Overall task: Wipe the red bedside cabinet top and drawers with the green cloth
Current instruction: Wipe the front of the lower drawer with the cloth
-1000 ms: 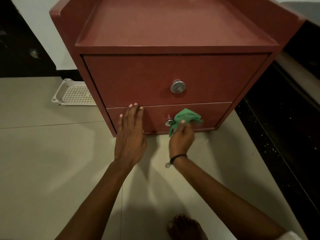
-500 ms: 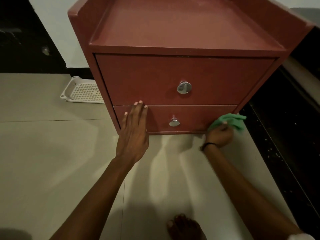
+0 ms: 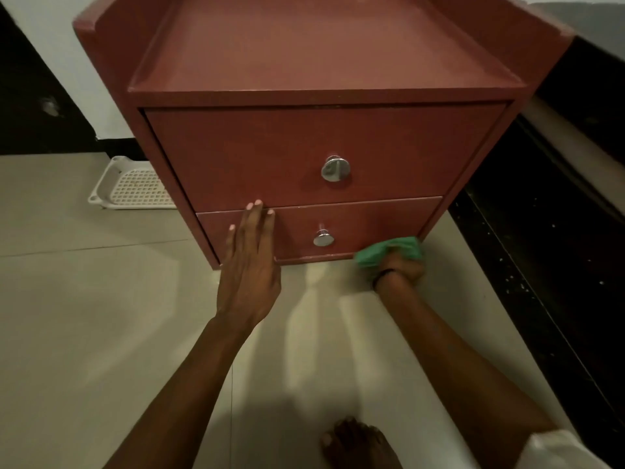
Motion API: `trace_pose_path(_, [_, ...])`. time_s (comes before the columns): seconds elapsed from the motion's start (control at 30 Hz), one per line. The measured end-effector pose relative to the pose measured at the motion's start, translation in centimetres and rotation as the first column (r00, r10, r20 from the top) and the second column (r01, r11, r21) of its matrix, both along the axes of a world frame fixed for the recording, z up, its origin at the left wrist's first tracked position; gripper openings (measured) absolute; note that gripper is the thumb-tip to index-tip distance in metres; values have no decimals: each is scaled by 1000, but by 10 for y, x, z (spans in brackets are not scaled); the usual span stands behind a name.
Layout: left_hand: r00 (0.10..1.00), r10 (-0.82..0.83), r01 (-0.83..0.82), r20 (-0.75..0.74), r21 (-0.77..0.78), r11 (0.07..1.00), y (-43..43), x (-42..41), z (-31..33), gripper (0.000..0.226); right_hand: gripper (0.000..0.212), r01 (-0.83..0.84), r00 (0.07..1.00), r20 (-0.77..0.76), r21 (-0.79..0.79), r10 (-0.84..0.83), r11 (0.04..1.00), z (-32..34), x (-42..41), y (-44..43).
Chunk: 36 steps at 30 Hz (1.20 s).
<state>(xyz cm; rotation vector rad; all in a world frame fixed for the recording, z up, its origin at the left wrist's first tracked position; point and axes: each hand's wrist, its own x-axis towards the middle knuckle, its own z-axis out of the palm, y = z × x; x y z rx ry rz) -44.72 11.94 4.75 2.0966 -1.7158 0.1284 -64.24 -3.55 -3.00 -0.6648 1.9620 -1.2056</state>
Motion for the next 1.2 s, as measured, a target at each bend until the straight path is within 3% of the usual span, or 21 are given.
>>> trace_pose_path(0.07, [1000,-5,5,11,5,1000,2,3,0,84,41,-1,999,-41,93,4,996,-3,-29,-15])
trace_pose_path(0.13, [1000,-7,7,15,15,1000,3,6,0,85,35,40,995,-94,47,-36,998,-3,-27,-15])
trace_pose_path(0.23, [1000,4,-5,18,15,1000,4,8,-1,86,26,-137,982,-137,-30,131,990,-10,31,29])
trace_pose_path(0.37, [1000,-6,5,26,17,1000,4,9,-2,86,32,-272,961,43,-13,272,962,-15,83,56])
trace_pose_path(0.5, [999,-15,15,30,23,1000,6,10,-1,85,28,-188,971,117,-152,207,970,-4,59,44])
trace_pose_path(0.6, [1000,-23,23,17,32,999,7,12,-1,84,22,-102,994,1,-280,107,954,12,40,37])
trace_pose_path(0.67, [1000,-23,23,8,33,999,10,15,-1,84,19,-213,971,-197,-469,133,857,23,37,37])
trace_pose_path(0.73, [1000,-20,20,-2,32,999,13,19,-2,83,22,-532,833,-492,-584,254,612,32,46,39])
trace_pose_path(0.77, [1000,-17,17,-8,30,999,14,20,-3,83,28,-702,704,-631,-551,325,450,36,55,43])
trace_pose_path(0.83, [1000,-9,9,-18,30,1000,15,22,-3,81,36,-949,312,-884,-277,349,148,38,76,53])
trace_pose_path(0.87, [1000,-4,5,-16,30,1000,16,22,-3,80,36,-992,120,-945,-106,304,62,37,82,58])
trace_pose_path(0.9, [1000,0,0,-10,26,1000,15,22,-2,79,35,-1000,-10,-966,17,257,27,33,85,60])
trace_pose_path(0.97, [1000,1,-1,-1,13,1000,15,22,-2,78,28,-993,-105,-968,113,230,23,28,79,58])
trace_pose_path(1.03, [1000,-9,9,15,13,1000,15,24,-1,81,24,-993,-97,-973,110,211,50,27,62,53])
trace_pose_path(1.1, [1000,-3,2,21,11,1000,16,28,0,84,33,-996,-50,-982,62,180,65,29,46,49])
trace_pose_path(1.2, [1000,11,-11,13,15,1000,18,28,2,84,34,-970,218,-954,-189,207,152,45,30,44])
